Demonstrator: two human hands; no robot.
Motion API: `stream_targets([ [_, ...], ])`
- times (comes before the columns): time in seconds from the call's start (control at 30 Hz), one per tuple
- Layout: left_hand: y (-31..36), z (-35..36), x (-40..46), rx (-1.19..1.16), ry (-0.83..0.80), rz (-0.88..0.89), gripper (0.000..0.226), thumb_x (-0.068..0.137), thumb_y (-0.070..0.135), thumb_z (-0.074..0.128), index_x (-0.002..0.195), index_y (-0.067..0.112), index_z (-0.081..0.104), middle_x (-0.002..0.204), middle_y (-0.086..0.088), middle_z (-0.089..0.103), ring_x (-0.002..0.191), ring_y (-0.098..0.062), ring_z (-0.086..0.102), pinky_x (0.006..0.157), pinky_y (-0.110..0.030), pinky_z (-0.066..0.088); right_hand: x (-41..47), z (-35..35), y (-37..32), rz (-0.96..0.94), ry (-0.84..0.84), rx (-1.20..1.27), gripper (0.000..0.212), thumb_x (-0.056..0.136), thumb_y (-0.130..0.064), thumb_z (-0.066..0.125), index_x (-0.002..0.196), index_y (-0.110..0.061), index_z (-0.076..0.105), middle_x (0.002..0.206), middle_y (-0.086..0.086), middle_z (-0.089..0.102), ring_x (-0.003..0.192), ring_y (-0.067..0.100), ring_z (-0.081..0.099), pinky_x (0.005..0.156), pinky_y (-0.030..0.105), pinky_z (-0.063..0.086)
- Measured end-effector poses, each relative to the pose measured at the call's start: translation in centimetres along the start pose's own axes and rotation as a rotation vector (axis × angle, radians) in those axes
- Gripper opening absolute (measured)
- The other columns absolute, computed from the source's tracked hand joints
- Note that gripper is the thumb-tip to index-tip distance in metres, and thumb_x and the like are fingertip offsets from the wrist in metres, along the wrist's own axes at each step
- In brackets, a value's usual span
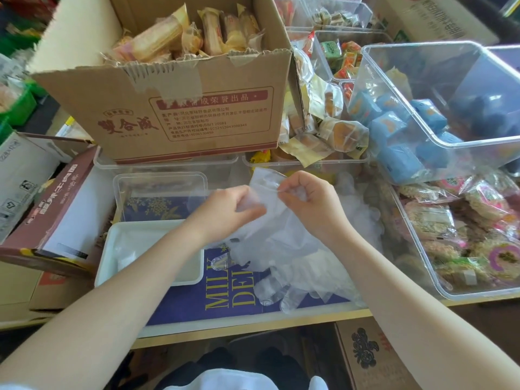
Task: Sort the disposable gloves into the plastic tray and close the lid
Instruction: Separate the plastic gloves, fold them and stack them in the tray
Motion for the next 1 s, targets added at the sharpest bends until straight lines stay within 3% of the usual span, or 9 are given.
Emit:
stream_targets([
  [0.13,0.1,0.3,0.1,-0.15,0.115,0.052,0.027,0.088,0.037,0.059,0.069,0.019,0.052,0.059,0.011,0.047,0.052,0.0,0.042,0.052,-0.013,0.031,0.0,-0.6,-0.1,-0.003,-0.01,-0.012,0.01,0.086,-0.009,0.065,0.086,-0.02,0.066,0.088,-0.008,0.065,0.079,-0.002,0.057,0.069,0.012,0.044],
  [0.27,-0.3,-0.3,0.1,-0.114,0.04,0.06,0.035,0.089,0.032,0.059,0.078,0.0,0.052,0.062,0.0,0.042,0.054,-0.006,0.033,0.054,-0.024,0.028,-0.9,-0.7,0.1,-0.416,-0.172,-0.508,0.034,0.085,-0.026,0.06,0.118,-0.018,0.059,0.129,0.011,0.056,0.112,0.031,0.057,0.098,0.045,0.042],
  [0.37,0.0,-0.9,0.0,-0.126,-0.043,0.09,0.026,0.087,0.041,0.06,0.085,0.015,0.058,0.072,-0.009,0.059,0.06,-0.011,0.044,0.062,-0.029,0.037,-1.3,0.6,0.0,-0.533,-0.234,-0.622,0.03,0.084,-0.042,0.05,0.105,-0.022,0.057,0.14,0.014,0.045,0.125,0.035,0.046,0.107,0.052,0.029],
  [0.43,0.2,-1.0,-0.1,-0.134,-0.087,0.097,0.022,0.085,0.046,0.059,0.085,0.024,0.058,0.081,-0.013,0.064,0.064,-0.018,0.049,0.065,-0.034,0.04,-1.1,1.1,-0.2,-0.485,-0.209,-0.516,0.028,0.086,-0.04,0.05,0.098,-0.016,0.059,0.125,0.011,0.057,0.111,0.033,0.055,0.102,0.048,0.036],
  [0.53,0.3,-1.3,-0.3,-0.152,-0.105,0.117,0.017,0.089,0.036,0.059,0.082,0.021,0.059,0.069,-0.011,0.054,0.054,-0.006,0.039,0.058,-0.024,0.033,-0.3,0.5,0.1,-0.313,-0.155,-0.275,0.017,0.087,-0.024,0.062,0.091,-0.008,0.064,0.087,-0.003,0.064,0.078,0.018,0.058,0.074,0.028,0.042],
  [0.63,-0.2,-1.6,-0.6,-0.207,-0.144,0.105,0.02,0.085,0.042,0.06,0.076,0.024,0.058,0.063,0.002,0.051,0.05,-0.004,0.035,0.052,-0.017,0.03,0.1,0.1,1.6,-0.008,-0.338,0.001,0.011,0.084,-0.015,0.068,0.076,-0.01,0.062,0.073,0.001,0.061,0.067,0.016,0.05,0.067,0.026,0.039],
  [0.73,-0.8,-1.8,-0.9,-0.296,-0.206,0.095,0.015,0.079,0.046,0.058,0.076,0.032,0.059,0.067,0.009,0.056,0.06,-0.007,0.041,0.06,-0.019,0.033,-0.3,0.1,2.9,0.138,-0.508,0.272,0.017,0.082,-0.002,0.066,0.073,-0.014,0.058,0.071,-0.003,0.06,0.069,0.013,0.054,0.07,0.023,0.042],
  [0.83,-0.9,-1.9,-1.0,-0.384,-0.221,0.117,0.009,0.081,0.04,0.058,0.075,0.033,0.06,0.067,0.011,0.056,0.062,-0.005,0.043,0.06,-0.015,0.035,-0.3,0.0,4.2,0.227,-0.457,0.486,0.021,0.08,0.004,0.064,0.085,-0.013,0.054,0.079,-0.001,0.059,0.066,0.01,0.058,0.065,0.019,0.049],
  [1.0,-1.2,-2.3,-1.1,-0.596,-0.136,0.144,0.013,0.086,0.035,0.064,0.077,0.028,0.059,0.063,0.013,0.053,0.056,-0.003,0.044,0.055,-0.012,0.037,-1.2,0.8,6.7,0.446,-0.383,0.888,0.083,0.06,-0.053,0.08,0.131,-0.021,0.049,0.117,0.003,0.063,0.109,0.019,0.06,0.096,0.034,0.045],
])
Point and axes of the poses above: each hand's wrist, its own x-axis towards the middle knuckle, its own z-axis out of the palm, y = z × x, the point moved 4 cm from there along x, towards the middle knuckle
